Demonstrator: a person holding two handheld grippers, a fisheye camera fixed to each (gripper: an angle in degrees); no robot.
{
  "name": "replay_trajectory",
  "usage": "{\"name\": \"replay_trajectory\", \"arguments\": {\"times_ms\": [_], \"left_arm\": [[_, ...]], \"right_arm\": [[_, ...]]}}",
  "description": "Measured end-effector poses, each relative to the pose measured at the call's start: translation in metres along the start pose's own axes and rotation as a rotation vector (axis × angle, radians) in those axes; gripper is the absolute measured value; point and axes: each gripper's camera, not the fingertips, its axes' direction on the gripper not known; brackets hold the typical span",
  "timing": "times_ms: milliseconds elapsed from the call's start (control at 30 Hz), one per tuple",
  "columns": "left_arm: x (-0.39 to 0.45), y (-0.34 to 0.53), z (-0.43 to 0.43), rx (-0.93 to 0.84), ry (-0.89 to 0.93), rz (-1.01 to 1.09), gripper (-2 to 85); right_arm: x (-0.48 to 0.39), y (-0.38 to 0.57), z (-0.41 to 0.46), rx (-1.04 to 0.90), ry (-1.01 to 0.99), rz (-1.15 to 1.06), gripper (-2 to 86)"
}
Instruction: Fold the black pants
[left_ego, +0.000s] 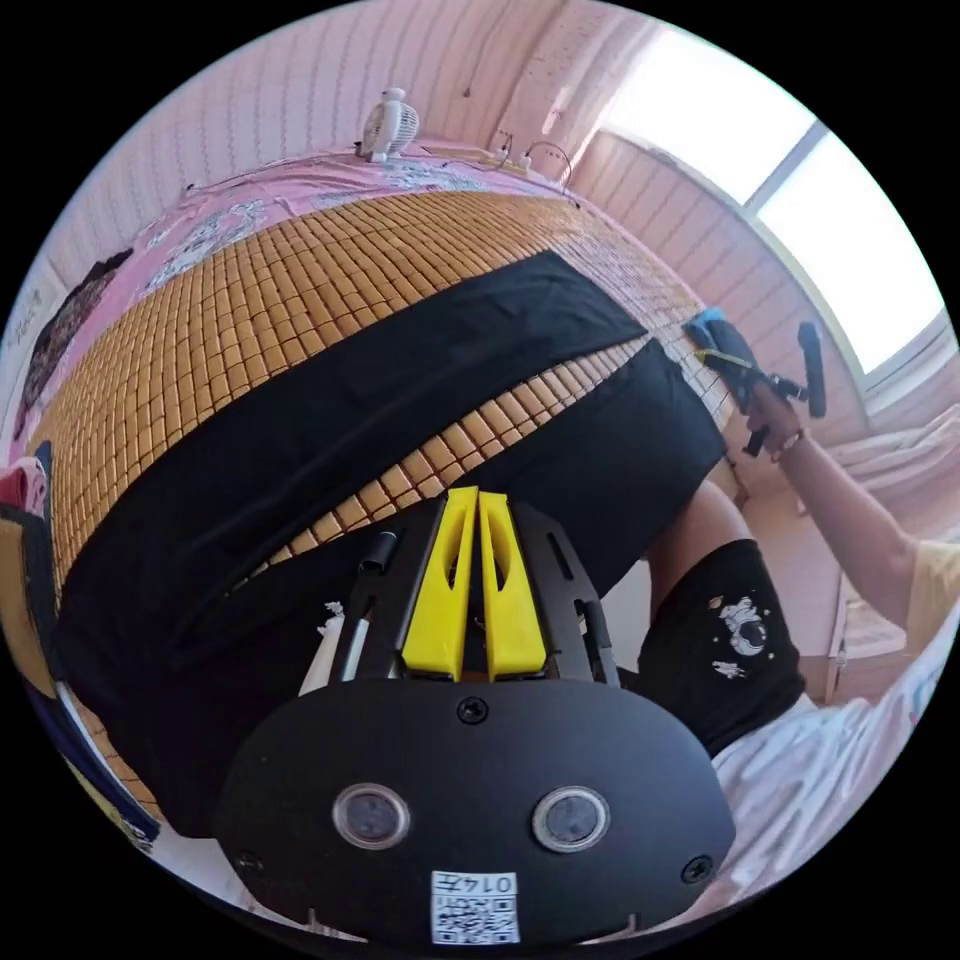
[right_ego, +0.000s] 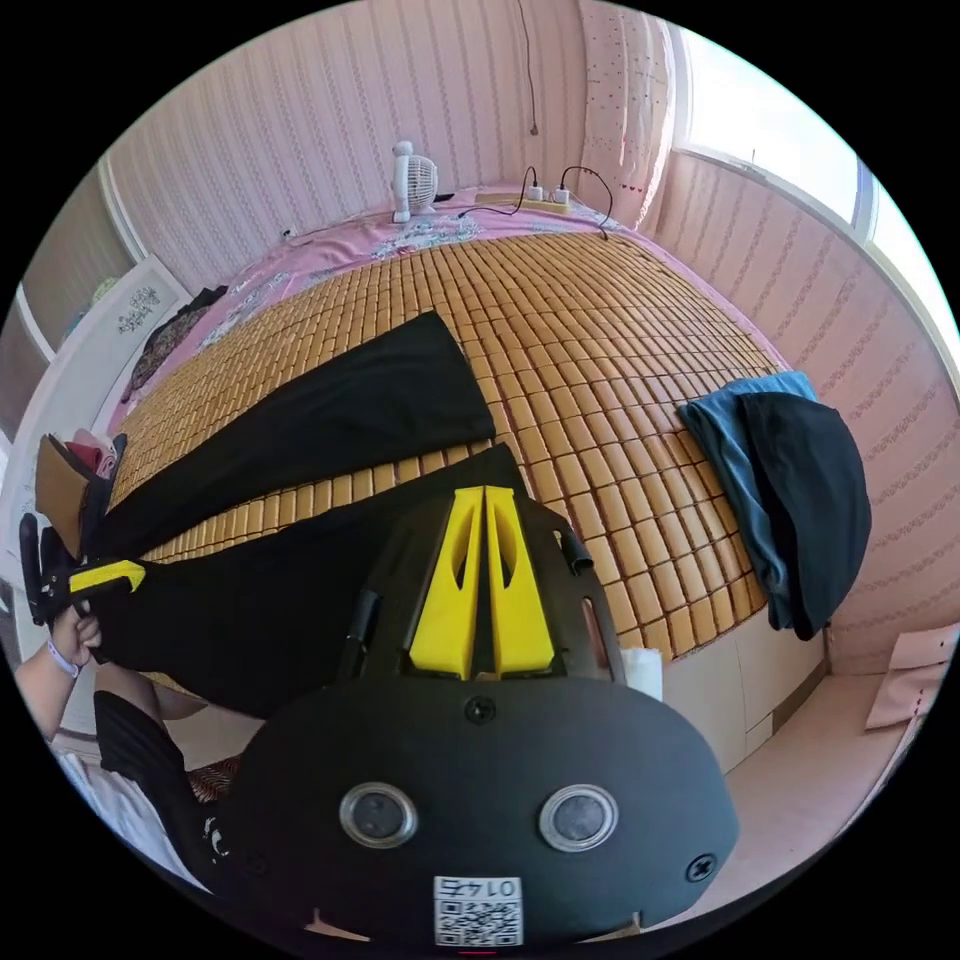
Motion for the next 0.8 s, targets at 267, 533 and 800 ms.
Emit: {"name": "replay_trajectory", "arguments": {"times_ms": [267, 533, 800], "left_arm": [[-0.183, 0.209, -0.16, 0.219, -0.226, -0.583, 0.7], [-0.297, 0.399, -0.215, 0.476, -0.062, -1.231, 7.5], [-0.345, 0.444, -0.211, 0.541, 0.065, -1.372, 10.0]], "right_arm": [[0.075, 0.114, -0.032, -0.112, -0.001, 0.227, 8.6], [0.162, 0.162, -0.026, 0.009, -0.369, 0.755, 12.8], [0.166, 0.144, -0.029, -0.004, -0.479, 0.717, 1.6]]}}
